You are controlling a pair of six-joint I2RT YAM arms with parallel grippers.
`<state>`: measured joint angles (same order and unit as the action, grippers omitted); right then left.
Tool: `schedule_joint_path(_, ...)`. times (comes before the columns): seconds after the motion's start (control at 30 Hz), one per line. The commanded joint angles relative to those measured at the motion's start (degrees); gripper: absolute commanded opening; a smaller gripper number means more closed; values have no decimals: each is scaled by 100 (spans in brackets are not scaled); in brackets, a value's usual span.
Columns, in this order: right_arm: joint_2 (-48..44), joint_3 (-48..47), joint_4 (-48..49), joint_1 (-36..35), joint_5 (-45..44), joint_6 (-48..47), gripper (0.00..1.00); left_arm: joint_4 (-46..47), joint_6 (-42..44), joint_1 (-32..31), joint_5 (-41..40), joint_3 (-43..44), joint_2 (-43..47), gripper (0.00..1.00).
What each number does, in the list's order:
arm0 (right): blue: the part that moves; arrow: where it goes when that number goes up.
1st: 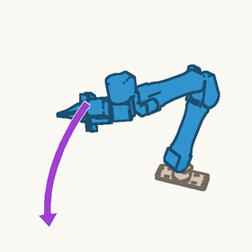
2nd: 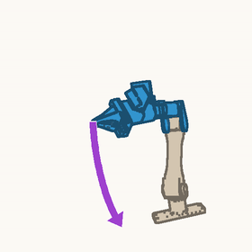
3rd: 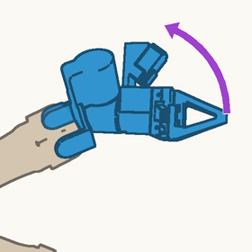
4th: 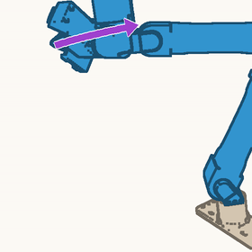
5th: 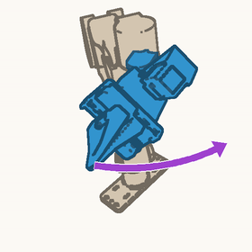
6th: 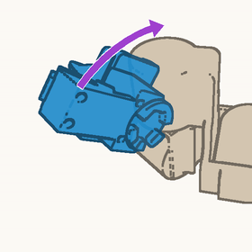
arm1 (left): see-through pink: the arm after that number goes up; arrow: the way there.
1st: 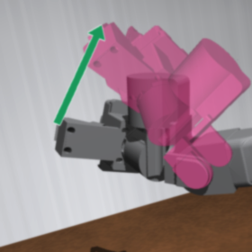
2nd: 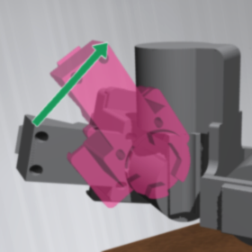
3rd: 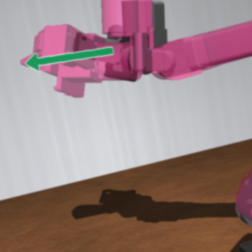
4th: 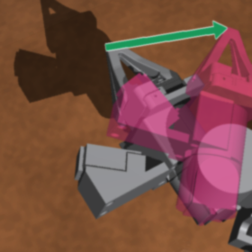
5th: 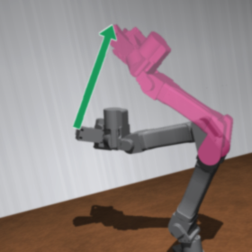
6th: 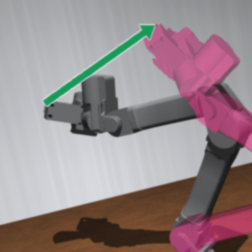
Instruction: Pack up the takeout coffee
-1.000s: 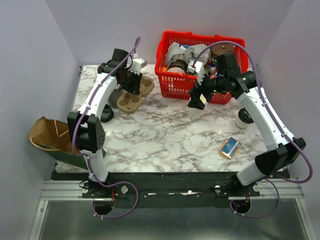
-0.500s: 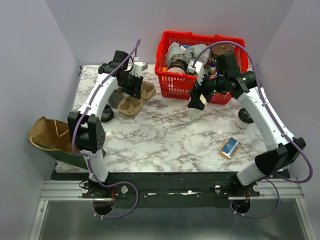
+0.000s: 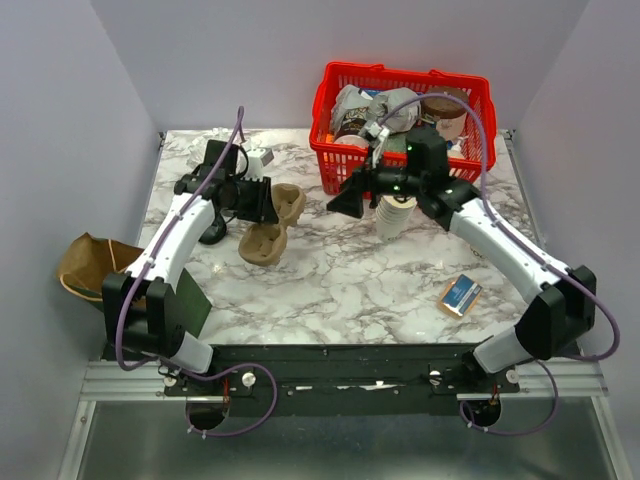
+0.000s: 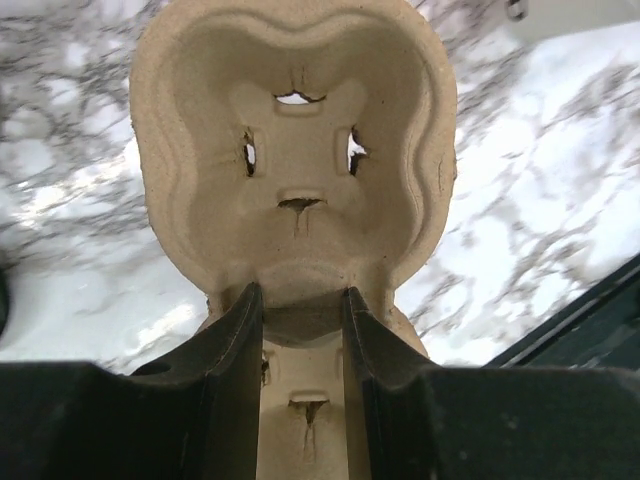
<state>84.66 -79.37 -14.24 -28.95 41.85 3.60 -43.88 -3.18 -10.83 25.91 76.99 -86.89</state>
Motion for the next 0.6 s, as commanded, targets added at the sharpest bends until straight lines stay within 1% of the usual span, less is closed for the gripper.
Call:
schedule_joint_path(0.0, 366, 606, 1580, -443, 78, 1493, 89, 1187, -1226, 107, 914, -719, 444, 0)
schedule_joint_path(0.07, 577, 747, 1898, -567, 78, 1687, 89, 1381, -1430, 151, 942, -1097, 664, 0)
schedule_joint_path(0.1, 665, 765, 1994, -629, 87, 1941, 89, 1512, -1492, 212, 968, -1186, 717, 0)
schedule_joint_path(0.13, 805, 800, 2239, -647, 87, 2082, 89, 1540, -1588, 239, 1029, -1317, 770, 0)
schedule_joint_path(0.2, 955, 818, 2408, -656, 26, 2363, 89, 1523, -1685, 370, 1082, -1397, 779, 0)
schedule_joint_path(0.33, 1149, 774, 2295, -735, -194, 2435, 89, 1540, -1905, 608, 1249, -1608, 858, 0)
schedule_joint_path(0.57, 1491, 810, 2118, -823, -273, 2804, 89, 1584, -2020, 688, 1627, -1740, 990, 0)
